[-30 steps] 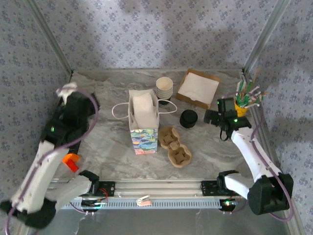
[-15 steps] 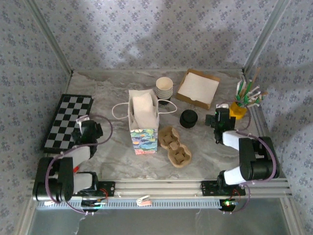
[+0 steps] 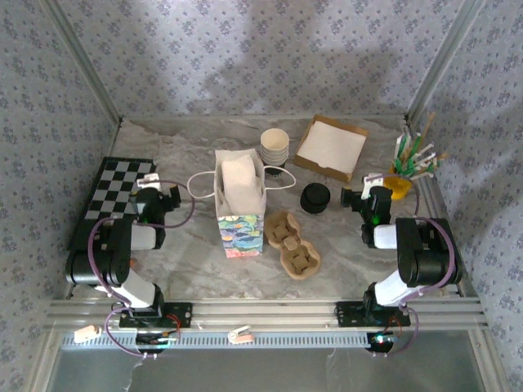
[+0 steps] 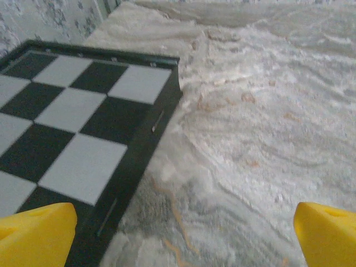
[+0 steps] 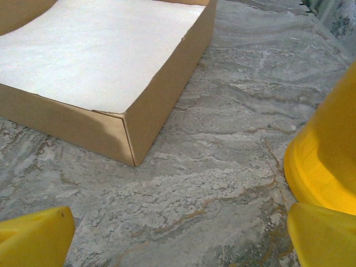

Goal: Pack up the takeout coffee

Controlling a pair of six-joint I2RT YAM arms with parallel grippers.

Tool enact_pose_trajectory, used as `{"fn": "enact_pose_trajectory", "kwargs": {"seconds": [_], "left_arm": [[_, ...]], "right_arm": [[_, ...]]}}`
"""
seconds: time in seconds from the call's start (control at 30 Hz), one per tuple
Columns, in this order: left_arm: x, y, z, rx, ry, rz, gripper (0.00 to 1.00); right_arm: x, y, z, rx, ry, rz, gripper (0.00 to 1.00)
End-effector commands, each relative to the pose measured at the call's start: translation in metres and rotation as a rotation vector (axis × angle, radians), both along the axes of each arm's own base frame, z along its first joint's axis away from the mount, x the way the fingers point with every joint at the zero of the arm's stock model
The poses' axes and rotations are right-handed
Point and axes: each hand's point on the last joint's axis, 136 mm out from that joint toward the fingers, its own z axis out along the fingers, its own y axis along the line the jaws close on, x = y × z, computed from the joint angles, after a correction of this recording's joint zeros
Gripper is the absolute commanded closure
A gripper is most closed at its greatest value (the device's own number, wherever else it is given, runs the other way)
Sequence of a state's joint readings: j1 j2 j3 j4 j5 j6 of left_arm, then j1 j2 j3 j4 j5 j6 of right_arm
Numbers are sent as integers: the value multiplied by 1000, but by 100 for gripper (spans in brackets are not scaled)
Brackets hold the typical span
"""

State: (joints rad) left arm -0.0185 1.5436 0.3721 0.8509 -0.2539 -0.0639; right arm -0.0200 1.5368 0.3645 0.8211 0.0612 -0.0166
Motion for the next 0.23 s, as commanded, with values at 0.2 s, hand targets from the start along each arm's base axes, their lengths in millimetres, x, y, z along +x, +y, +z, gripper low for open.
{"fn": "enact_pose_trajectory", "kwargs": {"seconds": [0.2], "left_arm": [[8, -7, 11, -7, -29, -51, 0]], "right_arm": [[9, 2, 14, 4, -47, 25, 0]]}}
